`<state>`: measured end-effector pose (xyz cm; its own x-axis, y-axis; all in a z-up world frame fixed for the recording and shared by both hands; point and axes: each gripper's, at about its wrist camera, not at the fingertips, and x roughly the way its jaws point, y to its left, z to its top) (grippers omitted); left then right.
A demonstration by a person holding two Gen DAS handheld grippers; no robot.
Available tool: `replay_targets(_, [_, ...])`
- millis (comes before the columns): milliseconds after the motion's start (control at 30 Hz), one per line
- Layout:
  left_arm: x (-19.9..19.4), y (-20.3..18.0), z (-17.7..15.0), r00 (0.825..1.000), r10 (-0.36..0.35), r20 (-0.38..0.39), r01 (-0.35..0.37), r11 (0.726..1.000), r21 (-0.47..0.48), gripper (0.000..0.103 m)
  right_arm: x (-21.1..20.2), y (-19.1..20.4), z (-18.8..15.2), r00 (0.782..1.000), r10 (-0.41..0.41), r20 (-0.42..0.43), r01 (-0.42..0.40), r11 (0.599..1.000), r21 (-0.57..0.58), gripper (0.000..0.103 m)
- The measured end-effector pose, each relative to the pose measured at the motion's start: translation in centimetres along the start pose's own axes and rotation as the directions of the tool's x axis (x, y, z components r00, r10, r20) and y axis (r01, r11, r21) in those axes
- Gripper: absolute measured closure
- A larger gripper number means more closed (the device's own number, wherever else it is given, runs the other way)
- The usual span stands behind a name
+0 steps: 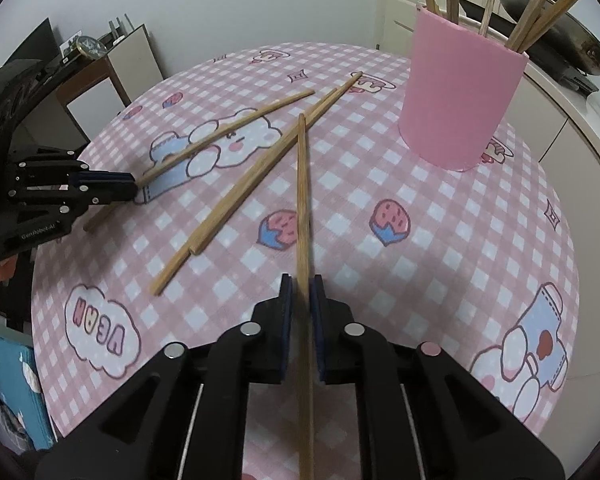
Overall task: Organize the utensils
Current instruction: 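Close the left gripper on a chopstick while the right gripper closes on another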
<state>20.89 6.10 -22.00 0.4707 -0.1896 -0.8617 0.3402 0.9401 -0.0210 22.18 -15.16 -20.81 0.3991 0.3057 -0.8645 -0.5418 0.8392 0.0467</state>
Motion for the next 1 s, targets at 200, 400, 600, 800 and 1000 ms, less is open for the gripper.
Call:
replay_targets(200, [1.2, 0.1, 2.5, 1.0, 0.009, 0.007, -0.009, 1.0, -0.01, 0.096, 0.8, -0.2, 1.9, 1.0, -0.009, 0.026, 0.009, 1.0, 0.017, 0.085])
replay_targets(400, [3.2, 0.4, 5.6, 1.0, 0.008, 0.005, -0.008, 1.0, -0.019, 0.096, 2.6, -0.6, 4.2, 0.999, -0.009, 0.031, 0.008, 1.0, 0.019, 0.085])
replay_targets(600, [5.2, 0.4, 8.9, 1.0, 0.016, -0.006, -0.016, 1.0, -0.006, 0.096, 4.2, -0.8, 6.8, 0.999, -0.011, 0.031, 0.011, 1.0, 0.002, 0.085])
replay_targets(800, [7.0, 0.4, 11.7, 0.999, 0.048, 0.0, -0.048, 0.999, -0.007, 0.051, 5.0, -1.0, 8.0, 1.0, -0.006, 0.03, 0.006, 1.0, -0.014, 0.085])
replay_targets(1000, [9.2, 0.2, 13.6, 0.998, 0.061, 0.0, -0.061, 0.998, -0.002, 0.051, 5.4, -1.2, 8.7, 1.0, -0.004, 0.025, 0.005, 1.0, -0.023, 0.085])
